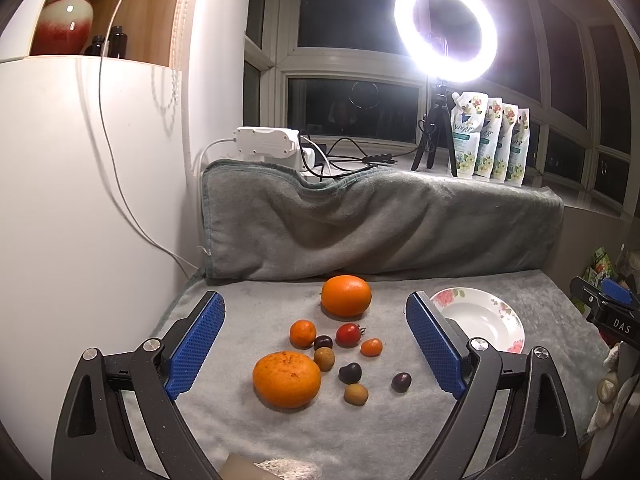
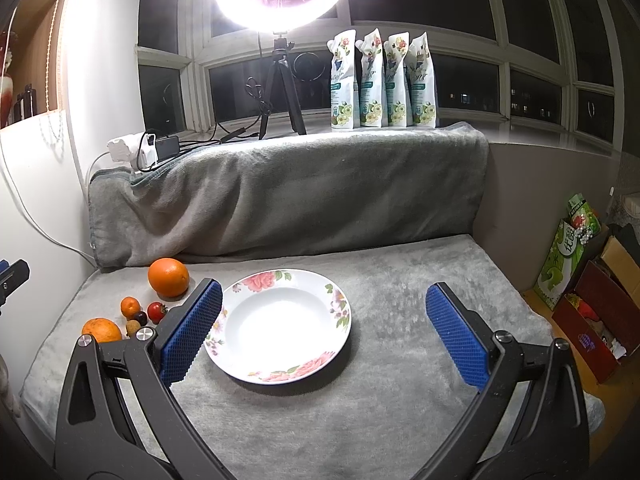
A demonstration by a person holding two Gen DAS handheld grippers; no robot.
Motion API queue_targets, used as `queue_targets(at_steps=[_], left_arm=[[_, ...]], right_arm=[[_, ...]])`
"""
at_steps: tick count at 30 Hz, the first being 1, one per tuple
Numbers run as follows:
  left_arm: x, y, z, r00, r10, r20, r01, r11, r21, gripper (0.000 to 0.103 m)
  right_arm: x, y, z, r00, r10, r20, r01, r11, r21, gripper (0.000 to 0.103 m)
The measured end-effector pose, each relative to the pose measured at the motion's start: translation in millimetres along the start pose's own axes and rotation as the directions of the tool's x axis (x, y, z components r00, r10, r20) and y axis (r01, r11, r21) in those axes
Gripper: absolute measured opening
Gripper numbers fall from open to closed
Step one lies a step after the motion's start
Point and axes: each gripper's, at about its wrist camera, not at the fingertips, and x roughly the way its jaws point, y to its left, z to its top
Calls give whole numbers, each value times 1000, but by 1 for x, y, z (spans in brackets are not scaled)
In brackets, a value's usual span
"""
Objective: Organize fruits
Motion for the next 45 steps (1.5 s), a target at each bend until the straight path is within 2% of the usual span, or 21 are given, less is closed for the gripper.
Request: queue_targets(at_steps=[31, 40, 45], left_arm=[[10, 9, -7, 1000, 6, -26, -7, 1000, -15, 92], [20, 20, -15, 998, 23, -67, -25, 999, -37, 92], [26, 30, -23, 995, 24, -101, -29, 998, -48, 92]], right_arm=[[10, 11, -6, 1000, 12, -29, -12, 1000, -12, 103], [21, 23, 0, 997, 43, -69, -46, 998, -39, 103], [31, 34, 3, 990, 97, -99, -102, 994, -49, 103]])
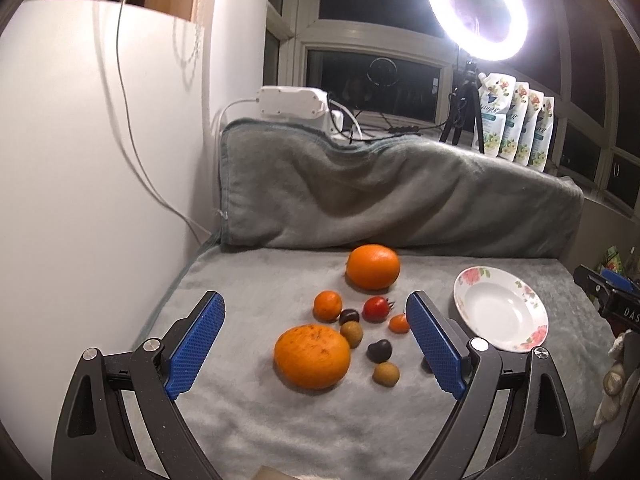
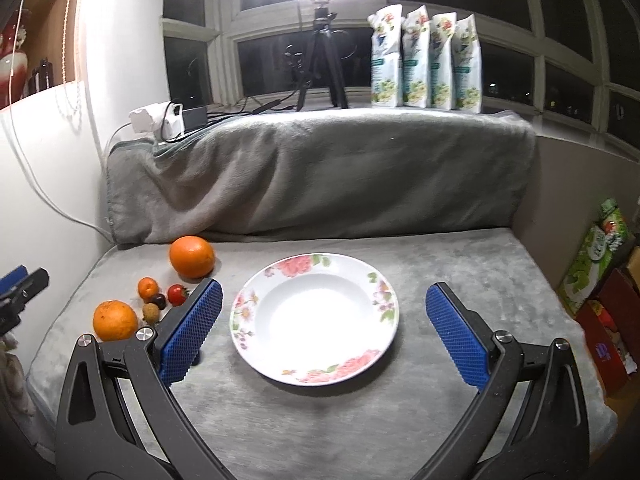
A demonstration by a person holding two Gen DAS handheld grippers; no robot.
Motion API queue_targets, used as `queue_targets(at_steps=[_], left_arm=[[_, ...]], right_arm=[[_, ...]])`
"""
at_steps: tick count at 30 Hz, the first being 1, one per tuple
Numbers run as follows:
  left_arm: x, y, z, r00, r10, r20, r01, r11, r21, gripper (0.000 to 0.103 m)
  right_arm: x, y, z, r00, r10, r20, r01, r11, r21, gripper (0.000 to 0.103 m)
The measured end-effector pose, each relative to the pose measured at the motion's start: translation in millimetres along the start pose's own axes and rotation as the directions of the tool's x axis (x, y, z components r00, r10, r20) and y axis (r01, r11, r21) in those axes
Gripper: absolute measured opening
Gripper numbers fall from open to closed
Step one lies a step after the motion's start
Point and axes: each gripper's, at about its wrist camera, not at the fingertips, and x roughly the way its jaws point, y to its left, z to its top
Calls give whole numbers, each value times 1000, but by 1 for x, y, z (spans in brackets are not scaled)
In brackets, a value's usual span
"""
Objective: Organize fruits
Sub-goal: 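Move the right gripper down around the large mandarin orange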
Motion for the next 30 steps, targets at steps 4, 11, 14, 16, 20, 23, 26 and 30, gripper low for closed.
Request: queue_targets(at_steps=[4, 11, 14, 16, 20, 23, 26, 30], left_arm=[[7, 9, -7, 999, -12, -35, 11, 1000, -12, 92], [21, 29, -28, 991, -47, -123, 39, 997, -64, 92], [27, 33, -36, 987, -64, -150, 52, 995, -84, 92], [32, 36, -40, 983, -83, -165, 67, 993, -102, 92], [41, 42, -47, 974, -116, -195, 91, 987, -134, 89], [46, 47, -52, 967, -145, -211, 112, 981, -158, 88], [50, 54, -58, 956, -180, -230, 135, 971, -198, 84], [57, 59, -65, 942, -220, -252, 157, 956, -247, 82]], right_arm=[[13, 7, 4, 997, 68, -41, -68, 998, 2, 103], [39, 31, 10, 970, 206, -131, -209, 978, -8, 103], [51, 44, 14, 944, 276, -178, -281, 960, 1, 103], [58, 54, 16, 926, 317, -204, -323, 946, 7, 103], [76, 77, 18, 865, 417, -279, -421, 906, 46, 103], [86, 95, 17, 827, 458, -326, -468, 882, 52, 103], [100, 112, 14, 781, 492, -384, -506, 860, 72, 103], [114, 134, 7, 717, 529, -454, -551, 829, 95, 103]])
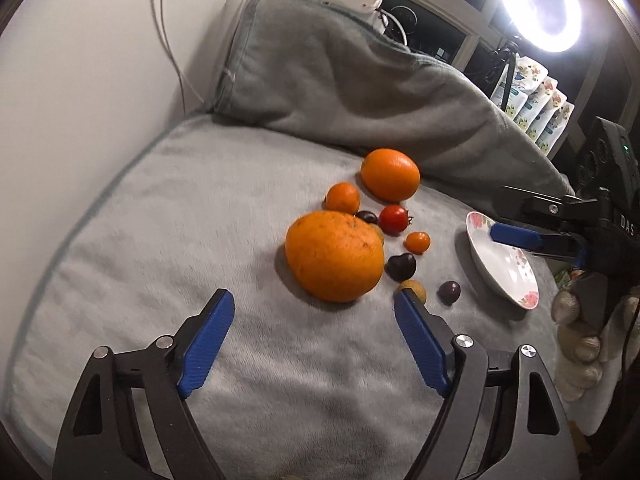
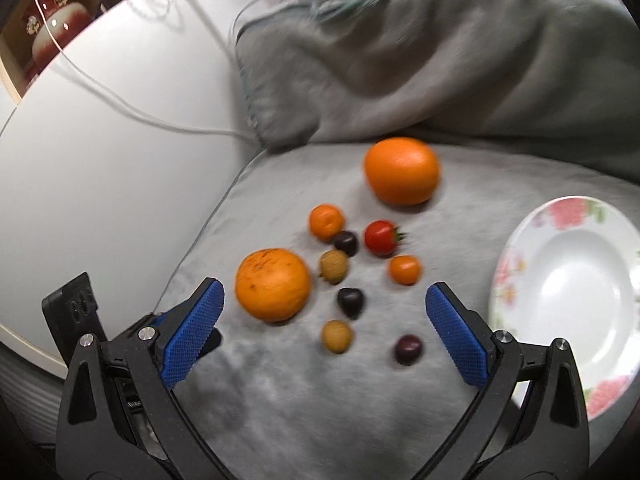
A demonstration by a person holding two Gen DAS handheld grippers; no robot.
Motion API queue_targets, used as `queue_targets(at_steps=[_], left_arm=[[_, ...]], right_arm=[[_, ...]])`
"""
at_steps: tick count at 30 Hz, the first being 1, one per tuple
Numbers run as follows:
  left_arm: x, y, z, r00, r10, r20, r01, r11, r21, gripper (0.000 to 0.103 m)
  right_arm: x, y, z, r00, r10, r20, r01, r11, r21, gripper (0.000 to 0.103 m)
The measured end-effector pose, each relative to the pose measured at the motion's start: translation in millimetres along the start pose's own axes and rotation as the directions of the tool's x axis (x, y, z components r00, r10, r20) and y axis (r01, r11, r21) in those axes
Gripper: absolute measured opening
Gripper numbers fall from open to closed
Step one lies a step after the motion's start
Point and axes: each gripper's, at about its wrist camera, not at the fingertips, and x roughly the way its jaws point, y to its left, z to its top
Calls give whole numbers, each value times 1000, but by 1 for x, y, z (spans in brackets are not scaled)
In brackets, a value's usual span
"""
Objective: Organize fruits
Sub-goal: 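Move the right gripper down around the large mandarin orange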
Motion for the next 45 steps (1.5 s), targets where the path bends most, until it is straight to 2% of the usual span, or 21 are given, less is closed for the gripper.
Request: queue_targets(at_steps=[3, 9, 12, 14, 20, 29, 33, 45], left_arm=[[4, 3, -2, 1000, -23, -15, 23, 1000, -15, 82], [14, 4, 1, 998, -49, -36, 49, 999, -16, 81], [19, 5, 4, 997, -58, -49, 57, 998, -20, 76], [21, 7, 6, 997, -65, -52, 64, 998, -24, 76], [26, 6, 10, 994, -91, -62, 90, 996, -24, 74], [39, 7, 15, 989, -119, -84, 115, 992, -53, 70], [41, 7, 16, 988, -125, -88, 120, 991, -58, 68], [48, 7, 20, 985, -142, -102, 136, 989, -61, 64]], right_arm=[[17, 3, 4, 998, 31, -55, -30, 999, 17, 99], [43, 10, 9, 987, 83, -134, -77, 996, 52, 97], [54, 12, 12, 979, 118, -167, -107, 991, 77, 90], [58, 14, 14, 975, 129, -181, -114, 989, 90, 90], [72, 13, 17, 964, 155, -216, -131, 984, 122, 83], [84, 16, 20, 958, 159, -240, -127, 982, 141, 82], [91, 17, 19, 953, 166, -254, -131, 980, 147, 76], [100, 20, 16, 951, 148, -271, -110, 983, 148, 72]])
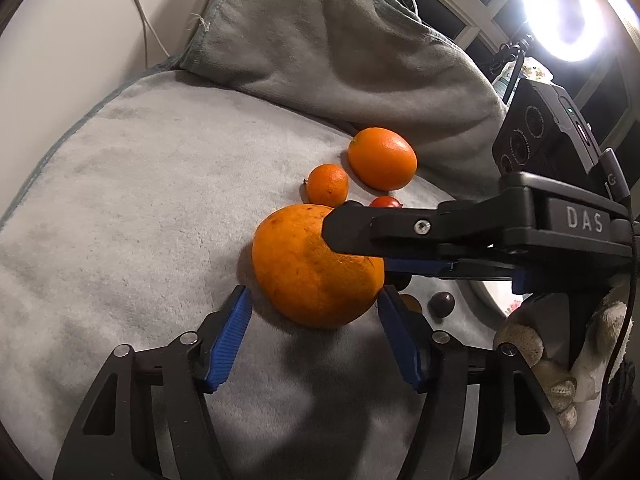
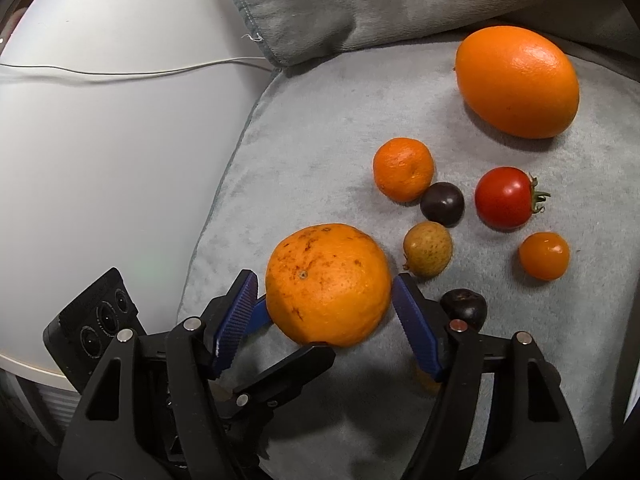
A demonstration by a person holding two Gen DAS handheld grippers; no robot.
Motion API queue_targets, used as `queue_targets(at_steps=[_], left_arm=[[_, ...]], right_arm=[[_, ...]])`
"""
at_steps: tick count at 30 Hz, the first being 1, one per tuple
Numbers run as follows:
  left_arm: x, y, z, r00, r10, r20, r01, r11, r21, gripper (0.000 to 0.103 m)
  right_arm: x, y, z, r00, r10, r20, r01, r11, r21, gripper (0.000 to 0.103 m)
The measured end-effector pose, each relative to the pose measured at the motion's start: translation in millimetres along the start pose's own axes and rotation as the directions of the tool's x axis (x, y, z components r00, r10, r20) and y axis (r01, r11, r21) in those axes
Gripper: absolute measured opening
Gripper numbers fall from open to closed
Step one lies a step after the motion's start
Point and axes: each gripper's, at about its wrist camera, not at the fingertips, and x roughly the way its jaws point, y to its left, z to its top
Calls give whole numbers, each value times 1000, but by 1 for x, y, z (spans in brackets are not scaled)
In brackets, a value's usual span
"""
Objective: Organize fruits
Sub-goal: 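Move the right gripper down around the large mandarin orange, then close the right gripper on the large mandarin and lift it, then carry the mandarin with the right gripper over the floral plate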
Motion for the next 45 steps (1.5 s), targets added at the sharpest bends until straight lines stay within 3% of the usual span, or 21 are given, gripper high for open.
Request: queue_targets(at_steps=[21, 33, 45], left_arm=[[-8, -18, -6, 999, 31, 25, -32, 998, 60, 60], [-21, -55, -6, 998, 14, 68, -23, 991, 131, 60], [-7, -110, -11, 998, -48, 42, 37, 974, 225, 60]], right_arm=[[-11, -2, -14, 1000, -1, 25, 2, 1000, -18, 67], [-57, -3, -26, 994, -3, 108, 7, 1000, -29, 67], [-103, -27, -45, 979, -48, 200, 44, 999, 21, 67]])
